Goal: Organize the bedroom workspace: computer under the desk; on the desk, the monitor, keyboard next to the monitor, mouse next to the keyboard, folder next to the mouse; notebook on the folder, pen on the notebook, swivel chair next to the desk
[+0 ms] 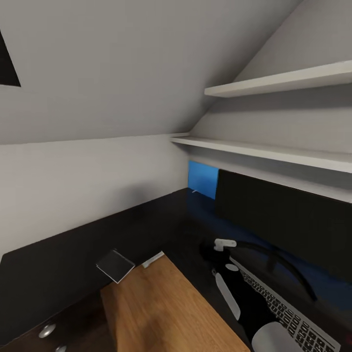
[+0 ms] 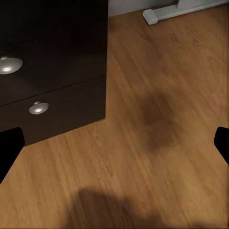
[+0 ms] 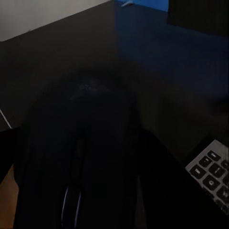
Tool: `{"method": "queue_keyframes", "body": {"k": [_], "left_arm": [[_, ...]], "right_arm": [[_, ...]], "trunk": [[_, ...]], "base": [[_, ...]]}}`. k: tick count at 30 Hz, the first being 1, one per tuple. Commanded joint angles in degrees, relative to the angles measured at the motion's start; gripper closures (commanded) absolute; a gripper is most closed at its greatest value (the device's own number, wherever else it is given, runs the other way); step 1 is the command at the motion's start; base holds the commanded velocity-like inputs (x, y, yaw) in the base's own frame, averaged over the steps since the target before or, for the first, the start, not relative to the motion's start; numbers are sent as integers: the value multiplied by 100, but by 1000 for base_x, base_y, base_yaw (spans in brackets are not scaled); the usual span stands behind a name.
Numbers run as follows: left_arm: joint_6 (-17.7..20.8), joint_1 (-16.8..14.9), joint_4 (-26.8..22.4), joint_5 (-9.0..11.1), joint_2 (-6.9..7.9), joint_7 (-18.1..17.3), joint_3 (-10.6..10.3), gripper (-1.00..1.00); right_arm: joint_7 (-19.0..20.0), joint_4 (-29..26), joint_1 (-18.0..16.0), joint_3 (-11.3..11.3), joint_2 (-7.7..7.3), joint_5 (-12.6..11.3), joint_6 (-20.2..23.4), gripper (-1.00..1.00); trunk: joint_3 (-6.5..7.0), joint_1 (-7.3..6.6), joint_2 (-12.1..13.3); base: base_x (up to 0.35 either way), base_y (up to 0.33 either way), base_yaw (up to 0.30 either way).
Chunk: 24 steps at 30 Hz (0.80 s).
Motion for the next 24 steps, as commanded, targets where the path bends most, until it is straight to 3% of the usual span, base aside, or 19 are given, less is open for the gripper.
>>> {"method": "queue_keyframes", "body": {"k": [1,11,24], "left_arm": [[-11,1,-7,56,-2,2,1,-100],[-11,1,-7,56,-2,4,1,-100],[-11,1,-7,65,-2,8,1,-100]], "right_arm": [[-48,-1,-5,22,-3,-68,-5,100],[-59,-63,-5,328,-9,-66,-78,100],[-54,45,-8,338,-4,-63,-93,100]], "trunk": [[-7,1,-6],[-7,1,-6],[-7,1,-6]], "base": [[0,0,-184],[0,0,-28],[0,0,0]]}}
